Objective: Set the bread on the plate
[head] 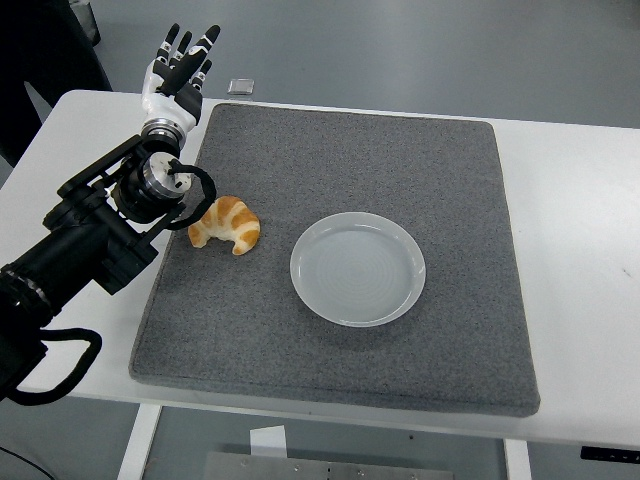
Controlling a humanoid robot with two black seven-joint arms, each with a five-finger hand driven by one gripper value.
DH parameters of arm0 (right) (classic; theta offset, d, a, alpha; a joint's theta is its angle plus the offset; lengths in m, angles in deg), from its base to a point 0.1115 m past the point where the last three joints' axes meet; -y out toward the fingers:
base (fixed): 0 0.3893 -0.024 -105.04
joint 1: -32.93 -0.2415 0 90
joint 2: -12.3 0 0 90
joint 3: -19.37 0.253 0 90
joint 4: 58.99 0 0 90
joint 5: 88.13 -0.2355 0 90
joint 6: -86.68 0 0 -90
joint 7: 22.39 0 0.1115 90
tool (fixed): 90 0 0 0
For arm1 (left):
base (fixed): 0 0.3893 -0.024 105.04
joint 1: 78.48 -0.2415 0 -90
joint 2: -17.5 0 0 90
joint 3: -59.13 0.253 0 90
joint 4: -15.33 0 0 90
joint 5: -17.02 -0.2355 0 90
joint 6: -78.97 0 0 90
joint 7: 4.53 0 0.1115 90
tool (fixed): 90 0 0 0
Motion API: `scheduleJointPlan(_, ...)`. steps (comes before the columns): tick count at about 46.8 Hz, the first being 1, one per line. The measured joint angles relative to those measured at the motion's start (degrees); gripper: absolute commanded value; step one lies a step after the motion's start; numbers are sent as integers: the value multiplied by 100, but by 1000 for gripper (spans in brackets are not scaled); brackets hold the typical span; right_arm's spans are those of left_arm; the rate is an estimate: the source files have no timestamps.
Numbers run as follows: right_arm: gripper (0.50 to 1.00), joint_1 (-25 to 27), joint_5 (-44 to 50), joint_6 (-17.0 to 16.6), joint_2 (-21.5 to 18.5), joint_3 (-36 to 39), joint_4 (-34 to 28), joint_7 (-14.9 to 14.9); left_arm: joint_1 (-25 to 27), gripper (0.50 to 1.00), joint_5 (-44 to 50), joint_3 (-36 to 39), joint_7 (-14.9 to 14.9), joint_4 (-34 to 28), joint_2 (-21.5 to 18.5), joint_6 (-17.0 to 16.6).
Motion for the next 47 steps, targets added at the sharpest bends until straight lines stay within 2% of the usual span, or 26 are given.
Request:
scheduleJointPlan(18, 952, -2, 0, 0, 0, 0, 0, 0, 72, 996, -62, 384, 13, 115, -56, 86)
scheduleJointPlan(29, 952, -5, 0, 0, 0, 0, 0, 0, 360, 996, -439, 828, 11, 372, -108, 18)
scheduleJointPlan(37, 952, 1, 0, 0, 0, 0, 0, 0, 622, 996, -1375, 1482, 13, 365, -344, 11)
scheduleJointPlan(47, 952, 0, 0, 0, 0, 0, 0, 0, 770, 996, -2261, 1966, 76, -13, -807, 89)
